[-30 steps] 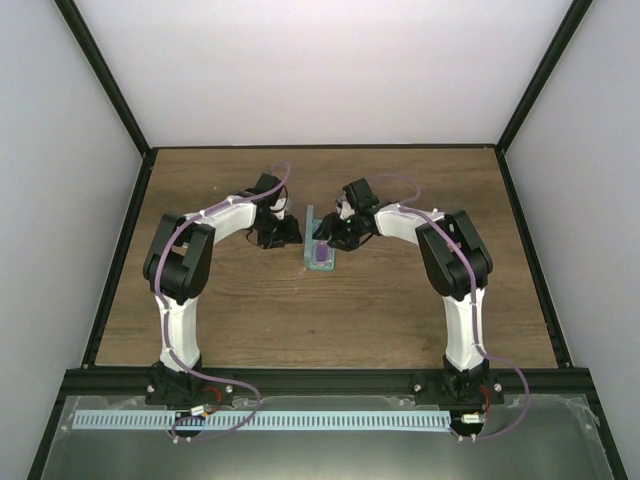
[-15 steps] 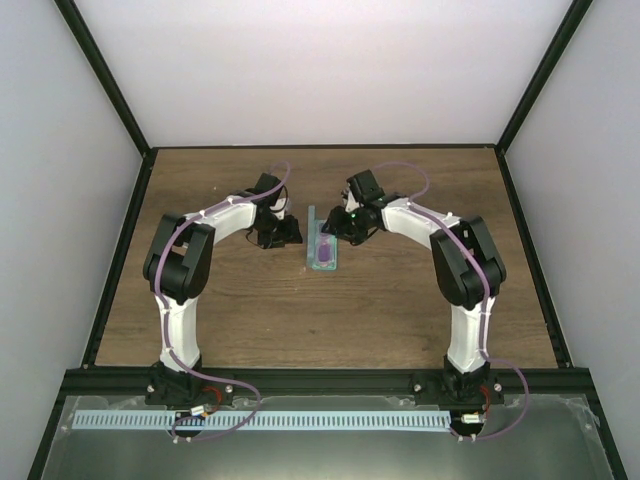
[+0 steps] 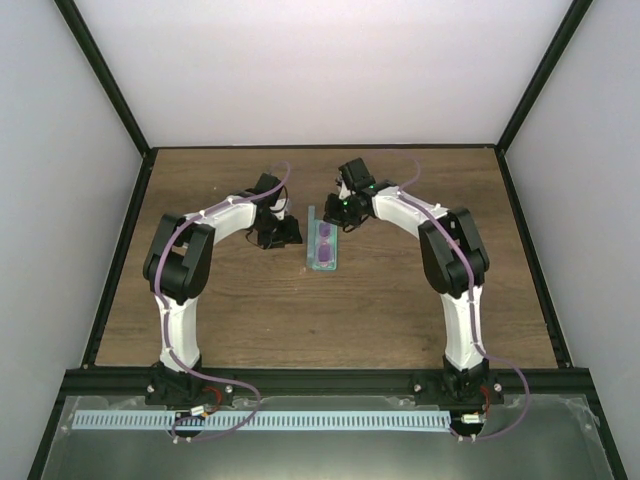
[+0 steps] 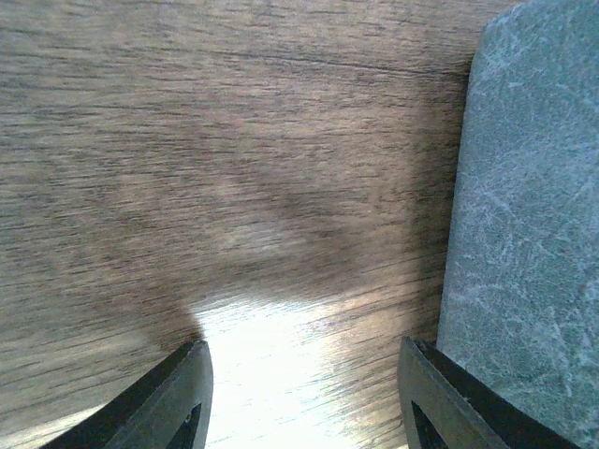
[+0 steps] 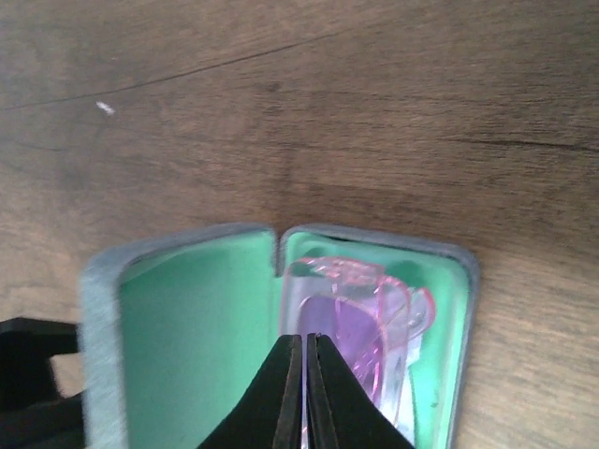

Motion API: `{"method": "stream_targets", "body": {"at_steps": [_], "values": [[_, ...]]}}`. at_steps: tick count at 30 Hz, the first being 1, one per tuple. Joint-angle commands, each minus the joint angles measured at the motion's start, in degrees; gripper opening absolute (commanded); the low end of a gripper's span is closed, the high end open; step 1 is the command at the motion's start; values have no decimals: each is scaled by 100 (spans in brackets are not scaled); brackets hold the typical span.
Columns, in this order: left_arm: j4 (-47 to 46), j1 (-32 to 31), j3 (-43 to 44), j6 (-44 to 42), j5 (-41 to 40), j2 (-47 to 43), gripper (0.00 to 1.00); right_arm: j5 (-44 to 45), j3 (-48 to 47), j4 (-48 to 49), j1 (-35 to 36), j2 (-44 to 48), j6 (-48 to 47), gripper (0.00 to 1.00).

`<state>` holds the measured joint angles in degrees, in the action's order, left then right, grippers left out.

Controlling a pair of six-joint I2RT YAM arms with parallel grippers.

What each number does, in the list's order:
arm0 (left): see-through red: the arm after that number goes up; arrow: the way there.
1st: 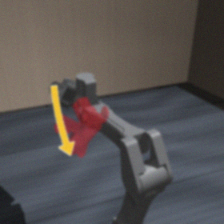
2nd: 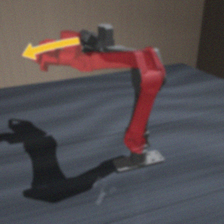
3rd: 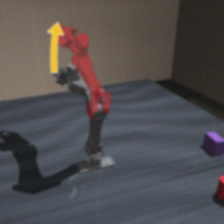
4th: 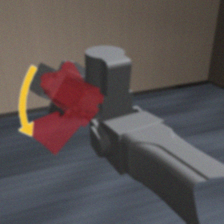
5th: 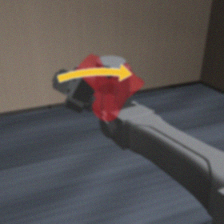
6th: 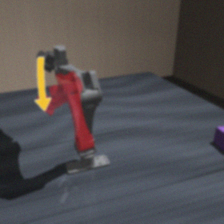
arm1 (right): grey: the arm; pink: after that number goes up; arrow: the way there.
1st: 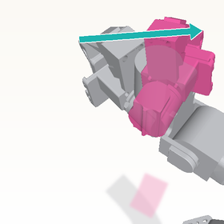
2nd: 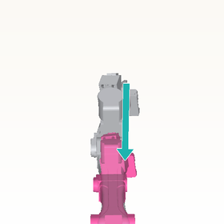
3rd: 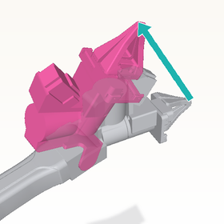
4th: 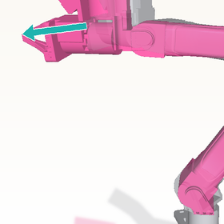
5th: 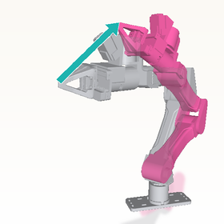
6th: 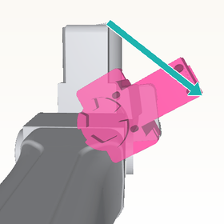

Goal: Organize the sunglasses
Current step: Adjust the sunglasses in the sunglasses case.

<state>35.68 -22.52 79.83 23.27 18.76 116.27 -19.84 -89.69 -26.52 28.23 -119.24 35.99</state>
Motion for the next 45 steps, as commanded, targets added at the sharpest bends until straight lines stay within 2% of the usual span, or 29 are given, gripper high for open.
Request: {"method": "stream_targets", "body": {"at_steps": [1,10,16,23,30,37,45], "values": [[136,-24,106,-103,57,35,56,214,-381,-326,12,-367,-17,4],[137,-23,146,-107,48,81,56,175,-201,-389,16,-530,-58,5],[111,-24,172,-78,65,108,56,202,-237,-345,11,-260,-115,6],[102,-24,186,-59,59,91,56,196,-207,-293,16,221,-162,11],[83,-24,188,-50,75,106,56,-40,688,-137,37,877,-87,13],[52,-24,229,-55,126,174,56,-190,1877,136,376,1370,109,13],[118,-24,352,-101,123,217,56,-46,2037,116,584,1382,159,14]]}}
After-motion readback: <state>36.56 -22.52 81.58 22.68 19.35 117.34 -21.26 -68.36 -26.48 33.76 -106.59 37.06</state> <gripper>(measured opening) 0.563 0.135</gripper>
